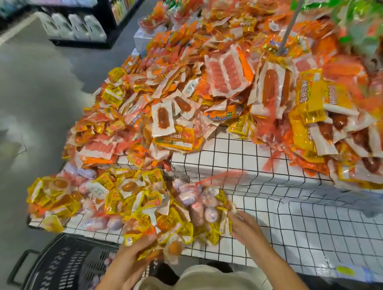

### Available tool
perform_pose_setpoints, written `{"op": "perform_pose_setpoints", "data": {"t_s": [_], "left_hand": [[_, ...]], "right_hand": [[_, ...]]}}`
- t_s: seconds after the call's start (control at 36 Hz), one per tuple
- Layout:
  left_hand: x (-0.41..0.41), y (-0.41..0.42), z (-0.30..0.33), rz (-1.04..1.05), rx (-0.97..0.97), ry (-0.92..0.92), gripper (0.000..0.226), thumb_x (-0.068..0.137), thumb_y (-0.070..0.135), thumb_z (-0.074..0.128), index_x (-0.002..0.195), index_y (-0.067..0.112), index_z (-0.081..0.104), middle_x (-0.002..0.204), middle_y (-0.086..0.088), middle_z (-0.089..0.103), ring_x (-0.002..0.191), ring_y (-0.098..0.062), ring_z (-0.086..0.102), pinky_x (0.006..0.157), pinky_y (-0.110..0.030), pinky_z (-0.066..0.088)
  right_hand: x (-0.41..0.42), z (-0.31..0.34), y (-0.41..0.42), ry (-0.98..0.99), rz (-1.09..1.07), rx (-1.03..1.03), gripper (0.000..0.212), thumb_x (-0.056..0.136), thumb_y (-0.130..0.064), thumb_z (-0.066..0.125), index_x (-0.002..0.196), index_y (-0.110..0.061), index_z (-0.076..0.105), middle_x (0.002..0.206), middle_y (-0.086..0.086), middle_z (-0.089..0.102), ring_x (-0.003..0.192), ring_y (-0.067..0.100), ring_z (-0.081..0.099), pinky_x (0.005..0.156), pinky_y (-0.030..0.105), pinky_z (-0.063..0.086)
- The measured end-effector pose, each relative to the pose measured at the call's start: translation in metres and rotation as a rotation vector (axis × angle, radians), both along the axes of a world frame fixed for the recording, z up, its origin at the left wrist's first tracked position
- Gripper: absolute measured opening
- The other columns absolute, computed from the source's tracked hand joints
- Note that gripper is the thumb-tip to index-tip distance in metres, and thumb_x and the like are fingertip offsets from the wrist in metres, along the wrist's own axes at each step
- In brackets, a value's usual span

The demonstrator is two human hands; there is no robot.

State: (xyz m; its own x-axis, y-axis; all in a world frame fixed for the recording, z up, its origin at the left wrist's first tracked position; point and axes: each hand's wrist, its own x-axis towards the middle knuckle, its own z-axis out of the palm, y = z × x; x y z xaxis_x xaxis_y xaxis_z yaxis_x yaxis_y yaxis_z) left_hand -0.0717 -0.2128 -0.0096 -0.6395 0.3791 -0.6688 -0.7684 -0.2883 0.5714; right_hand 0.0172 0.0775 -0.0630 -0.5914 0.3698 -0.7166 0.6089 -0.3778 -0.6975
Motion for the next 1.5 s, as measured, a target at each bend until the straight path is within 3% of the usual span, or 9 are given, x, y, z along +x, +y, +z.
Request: {"op": "perform_pose_setpoints", "data": {"t_s": [0.17, 0.31, 0.5, 0.64, 0.92, 1.06, 1.19, 1.31, 1.5], "left_hand": [[0.007, -0.008, -0.008, -0.025, -0.024, 0.013, 0.063, 0.071, 0.003, 0.084, 0.130, 0.008, 0.062, 0.125, -0.024, 0.067, 0.110, -0.043, 0.067, 0.074, -0.042, 0.061], [0.008, -0.002, -0.006, -0.031, 0.015, -0.057, 0.068, 0.062, 0.011, 0.095, 0.124, 0.013, 0.068, 0.130, -0.021, 0.065, 0.115, -0.042, 0.065, 0.078, -0.043, 0.061], [0.009, 0.007, -0.002, -0.018, -0.001, -0.069, 0.072, 0.068, -0.002, 0.086, 0.133, 0.012, 0.057, 0.124, -0.022, 0.068, 0.109, -0.042, 0.068, 0.072, -0.043, 0.061], [0.010, 0.014, 0.001, -0.018, -0.023, -0.032, 0.067, 0.076, -0.003, 0.072, 0.138, 0.016, 0.052, 0.124, -0.020, 0.069, 0.109, -0.041, 0.068, 0.086, -0.052, 0.055], [0.015, 0.038, 0.022, -0.071, -0.097, 0.045, 0.072, 0.072, -0.012, 0.068, 0.136, 0.014, 0.048, 0.124, -0.027, 0.066, 0.112, -0.048, 0.063, 0.089, -0.057, 0.051], [0.014, 0.064, 0.021, -0.144, -0.114, 0.069, 0.073, 0.077, -0.012, 0.065, 0.143, 0.015, 0.046, 0.129, -0.025, 0.064, 0.117, -0.048, 0.061, 0.102, -0.064, 0.043], [0.019, 0.099, 0.017, -0.178, -0.114, 0.089, 0.072, 0.074, -0.007, 0.071, 0.138, 0.018, 0.050, 0.124, -0.021, 0.068, 0.110, -0.042, 0.067, 0.090, -0.054, 0.053], [0.027, 0.128, 0.011, -0.192, -0.091, 0.091, 0.068, 0.075, -0.004, 0.073, 0.136, 0.018, 0.053, 0.124, -0.020, 0.069, 0.111, -0.041, 0.067, 0.087, -0.050, 0.055], [0.043, 0.171, -0.002, -0.214, -0.085, 0.081, 0.066, 0.074, 0.002, 0.078, 0.135, -0.002, 0.053, 0.120, -0.024, 0.069, 0.105, -0.041, 0.070, 0.073, -0.041, 0.061]], "right_hand": [[-0.029, 0.002, -0.007, -0.042, -0.058, -0.046, 0.069, 0.073, -0.051, 0.085, 0.134, -0.028, 0.062, 0.129, -0.005, 0.068, 0.124, 0.020, 0.059, 0.087, 0.038, 0.048], [-0.041, 0.000, -0.010, 0.000, -0.150, -0.196, 0.045, 0.077, -0.024, 0.085, 0.119, -0.015, 0.072, 0.103, 0.010, 0.079, 0.088, 0.023, 0.077, 0.059, 0.030, 0.059], [-0.033, -0.012, -0.018, 0.142, -0.146, -0.314, 0.046, 0.081, -0.027, 0.083, 0.125, -0.018, 0.071, 0.118, 0.010, 0.075, 0.111, 0.027, 0.072, 0.100, 0.055, 0.054], [-0.023, -0.012, -0.014, 0.209, -0.196, -0.330, 0.044, 0.091, -0.034, 0.073, 0.132, -0.018, 0.065, 0.126, 0.011, 0.071, 0.118, 0.031, 0.068, 0.107, 0.060, 0.047], [0.006, 0.006, 0.014, 0.293, -0.318, -0.164, 0.035, 0.087, -0.040, 0.072, 0.116, -0.019, 0.074, 0.112, 0.015, 0.076, 0.101, 0.032, 0.074, 0.074, 0.041, 0.062], [0.036, 0.011, 0.046, 0.294, -0.386, -0.089, 0.034, 0.090, -0.040, 0.070, 0.115, -0.017, 0.074, 0.112, 0.014, 0.076, 0.104, 0.032, 0.074, 0.093, 0.053, 0.057], [0.067, 0.020, 0.085, 0.285, -0.502, -0.019, 0.036, 0.089, -0.041, 0.068, 0.117, -0.019, 0.071, 0.106, 0.005, 0.079, 0.095, 0.021, 0.076, 0.065, 0.031, 0.061], [0.091, 0.031, 0.112, 0.313, -0.522, -0.004, 0.045, 0.088, -0.048, 0.064, 0.126, -0.023, 0.068, 0.110, 0.001, 0.078, 0.098, 0.015, 0.075, 0.064, 0.020, 0.058], [0.114, 0.032, 0.140, 0.329, -0.550, -0.043, 0.039, 0.100, -0.039, 0.055, 0.131, -0.018, 0.065, 0.117, 0.008, 0.076, 0.105, 0.025, 0.074, 0.067, 0.030, 0.061]]}}
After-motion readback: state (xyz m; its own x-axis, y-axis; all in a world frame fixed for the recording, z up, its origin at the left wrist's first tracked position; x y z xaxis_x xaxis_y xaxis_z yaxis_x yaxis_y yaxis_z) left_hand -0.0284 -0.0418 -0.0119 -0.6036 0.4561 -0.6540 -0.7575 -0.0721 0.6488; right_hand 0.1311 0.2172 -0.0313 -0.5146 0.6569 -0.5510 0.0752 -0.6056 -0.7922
